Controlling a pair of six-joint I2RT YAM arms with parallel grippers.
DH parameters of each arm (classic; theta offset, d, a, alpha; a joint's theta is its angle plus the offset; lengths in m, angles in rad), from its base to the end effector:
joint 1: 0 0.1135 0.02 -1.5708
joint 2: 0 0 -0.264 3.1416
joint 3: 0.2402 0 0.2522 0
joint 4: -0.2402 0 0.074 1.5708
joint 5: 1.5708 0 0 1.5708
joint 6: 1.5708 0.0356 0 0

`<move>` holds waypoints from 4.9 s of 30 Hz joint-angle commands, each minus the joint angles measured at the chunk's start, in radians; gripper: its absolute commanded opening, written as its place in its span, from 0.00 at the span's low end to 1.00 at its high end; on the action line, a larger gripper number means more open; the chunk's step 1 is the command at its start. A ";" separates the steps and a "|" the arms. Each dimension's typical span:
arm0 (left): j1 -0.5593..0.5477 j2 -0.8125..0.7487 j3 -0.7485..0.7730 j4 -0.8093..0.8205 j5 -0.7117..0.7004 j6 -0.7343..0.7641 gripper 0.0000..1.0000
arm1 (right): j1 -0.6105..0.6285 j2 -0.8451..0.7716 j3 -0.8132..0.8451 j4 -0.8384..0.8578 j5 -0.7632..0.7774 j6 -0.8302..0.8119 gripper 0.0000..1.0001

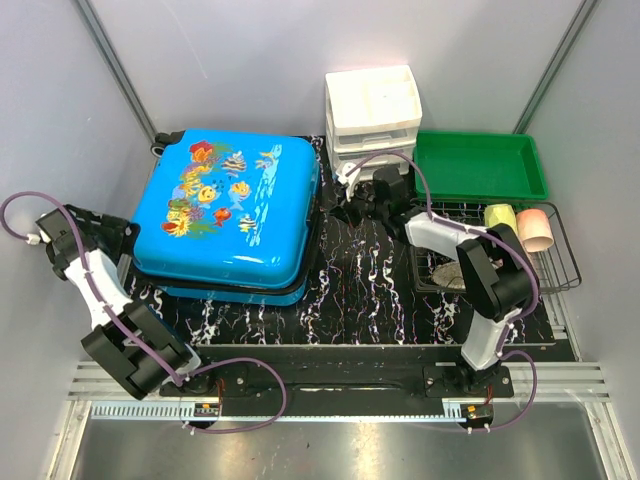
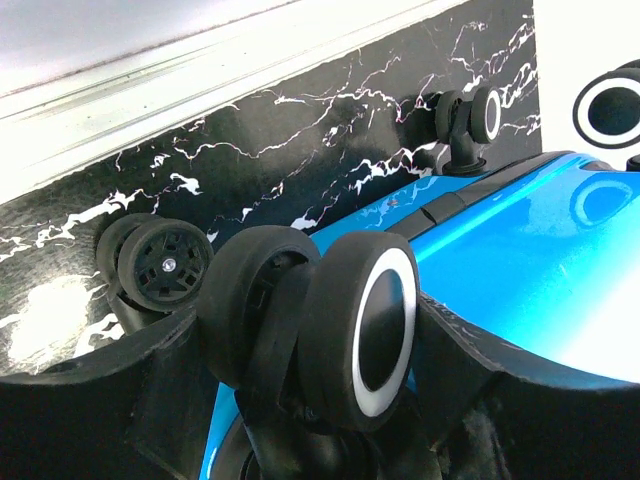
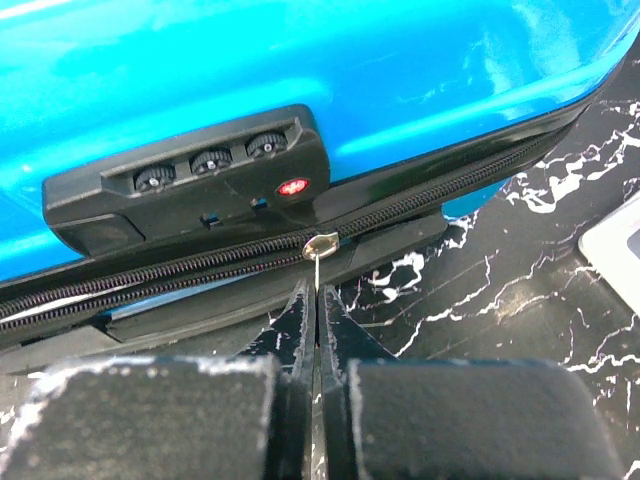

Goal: Open, take out, and arrange the luggage

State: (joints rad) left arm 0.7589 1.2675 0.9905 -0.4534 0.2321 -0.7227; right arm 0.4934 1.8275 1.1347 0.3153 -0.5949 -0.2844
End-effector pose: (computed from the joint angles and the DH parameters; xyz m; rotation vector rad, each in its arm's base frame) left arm 0.2045 0.1827 0.2837 -1.4553 1.7678 -0.2480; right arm 0.3517 0.2118 0.2204 -1.0895 1.6126 0.7158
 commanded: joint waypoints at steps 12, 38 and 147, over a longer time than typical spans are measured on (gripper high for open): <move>0.020 0.029 0.089 -0.324 0.030 0.538 0.00 | 0.085 -0.304 -0.291 -0.053 -0.077 -0.032 0.00; -0.092 0.296 0.346 -0.312 -0.096 0.579 0.00 | -0.222 0.010 0.120 -0.033 -0.013 -0.124 0.00; 0.022 0.035 -0.010 -0.392 0.233 1.031 0.09 | 0.031 -0.128 0.022 -0.443 -0.086 0.257 0.86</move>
State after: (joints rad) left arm 0.7776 1.2984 1.0622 -0.6369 0.4438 0.2981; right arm 0.5282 1.6005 1.0294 -0.1875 -0.6750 -0.0429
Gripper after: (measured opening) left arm 0.095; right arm 0.880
